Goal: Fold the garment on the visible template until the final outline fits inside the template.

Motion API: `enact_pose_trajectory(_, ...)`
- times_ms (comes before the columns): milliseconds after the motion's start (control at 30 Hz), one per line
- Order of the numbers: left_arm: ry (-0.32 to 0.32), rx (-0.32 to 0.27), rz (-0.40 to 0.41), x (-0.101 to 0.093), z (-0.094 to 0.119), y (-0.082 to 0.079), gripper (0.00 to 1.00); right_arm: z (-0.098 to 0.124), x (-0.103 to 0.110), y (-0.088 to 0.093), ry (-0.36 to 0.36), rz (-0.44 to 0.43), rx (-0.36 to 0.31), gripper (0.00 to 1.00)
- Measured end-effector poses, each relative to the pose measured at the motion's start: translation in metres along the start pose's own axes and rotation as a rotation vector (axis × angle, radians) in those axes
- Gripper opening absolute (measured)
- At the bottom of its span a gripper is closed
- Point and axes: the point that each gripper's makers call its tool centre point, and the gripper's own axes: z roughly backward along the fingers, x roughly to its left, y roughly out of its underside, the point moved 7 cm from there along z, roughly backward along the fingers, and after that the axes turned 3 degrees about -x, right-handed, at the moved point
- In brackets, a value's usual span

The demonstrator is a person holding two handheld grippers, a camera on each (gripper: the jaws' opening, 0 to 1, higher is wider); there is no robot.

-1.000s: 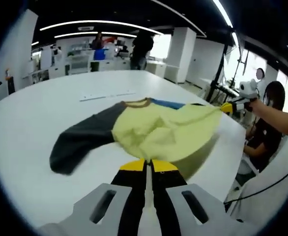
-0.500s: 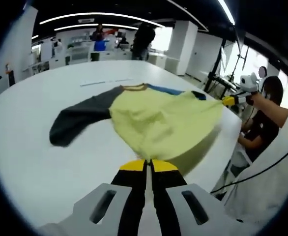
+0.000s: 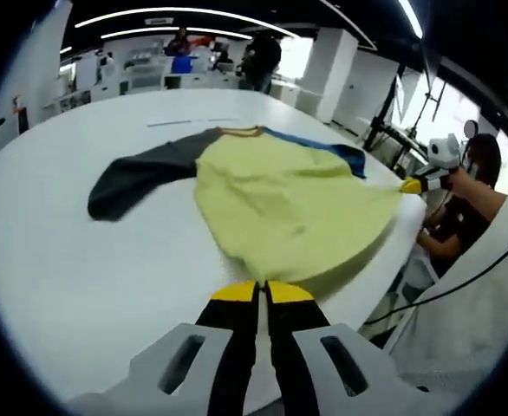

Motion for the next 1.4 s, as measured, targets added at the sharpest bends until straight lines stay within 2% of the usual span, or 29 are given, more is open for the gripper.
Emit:
enact_pose_trajectory(267, -0.004, 0.036, 0.047, 0.006, -0.001, 0.016, 0.00, -0.008, 0.009, 0.030, -0.032, -0.042, 0.063, 0.00)
enact_pose_trajectory(400, -0.008, 0.058, 0.052, 0.006, 0.000, 0.021, 0.00, -0.011, 0.012, 0.037, -0.043, -0.049, 0.081, 0.00)
enact_pose_trajectory(833, 0.033, 0.109, 0.062, -0.005, -0.001, 0.031, 0.00, -0.005, 0.002, 0.035, -0.019, -0.058, 0.085, 0.00)
enact_pose_trajectory(1200, 0.072, 0.183, 0.074, -0.014, -0.001, 0.045, 0.00, -0.003, 0.000, 0.040, -0.005, -0.056, 0.100, 0.00)
enact_pose_trajectory(1400, 0.068, 0.195, 0.092, -0.011, 0.000, 0.049, 0.00, -0.003, 0.001, 0.043, -0.013, -0.070, 0.100, 0.00)
